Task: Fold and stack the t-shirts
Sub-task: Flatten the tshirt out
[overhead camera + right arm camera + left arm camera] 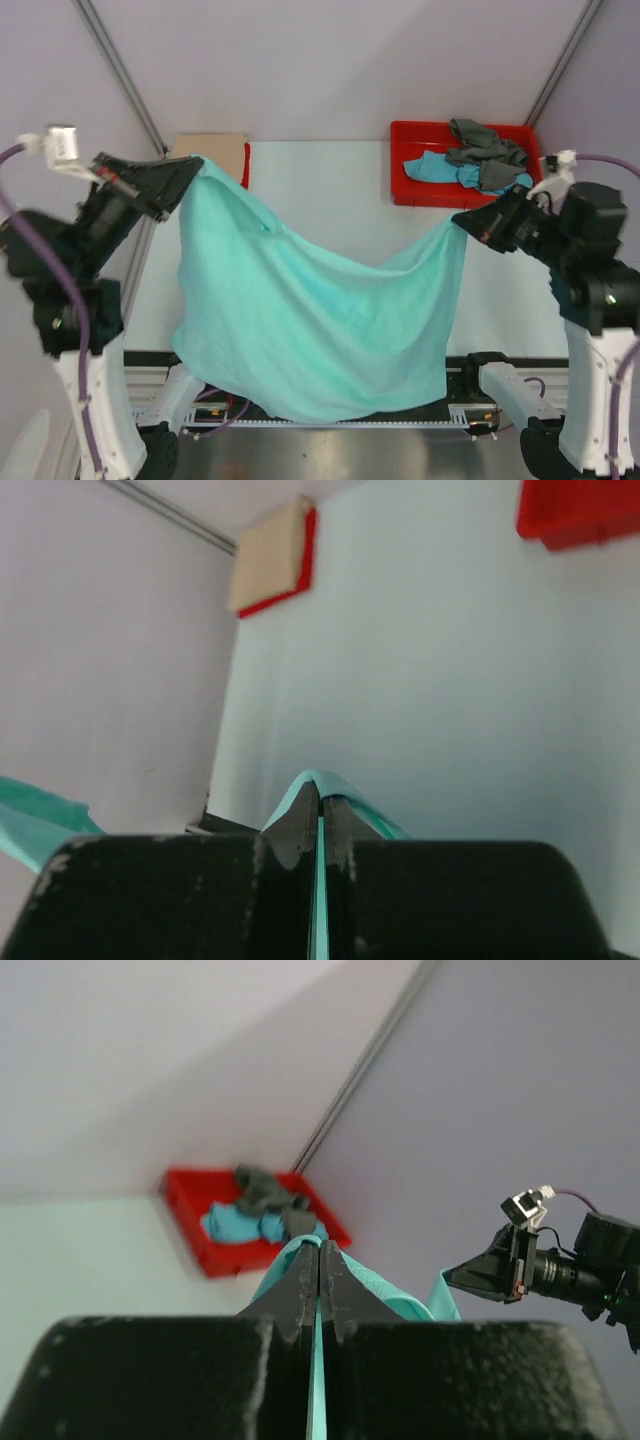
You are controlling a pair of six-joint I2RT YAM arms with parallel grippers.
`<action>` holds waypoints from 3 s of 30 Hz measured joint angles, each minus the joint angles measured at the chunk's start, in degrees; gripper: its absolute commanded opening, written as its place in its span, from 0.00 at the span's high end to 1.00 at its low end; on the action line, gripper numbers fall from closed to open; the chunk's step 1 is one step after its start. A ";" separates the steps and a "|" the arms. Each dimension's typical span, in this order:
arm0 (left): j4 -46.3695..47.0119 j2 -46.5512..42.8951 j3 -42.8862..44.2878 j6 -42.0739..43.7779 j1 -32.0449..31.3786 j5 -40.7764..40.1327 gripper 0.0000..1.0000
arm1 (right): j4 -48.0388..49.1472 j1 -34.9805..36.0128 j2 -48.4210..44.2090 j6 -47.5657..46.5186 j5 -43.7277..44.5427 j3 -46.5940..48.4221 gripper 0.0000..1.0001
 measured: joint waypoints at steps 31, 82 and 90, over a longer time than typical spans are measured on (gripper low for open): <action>24.59 61.88 -5.57 7.10 -4.79 -6.40 1.00 | 32.61 -1.97 43.56 -3.41 13.99 -17.40 1.00; 12.59 26.58 11.08 12.59 -12.85 -9.01 1.00 | 21.29 -3.32 8.44 2.34 11.30 -11.06 1.00; 13.14 53.37 -0.66 13.18 -11.61 -4.66 1.00 | 31.12 -3.43 26.32 1.27 14.93 -24.00 1.00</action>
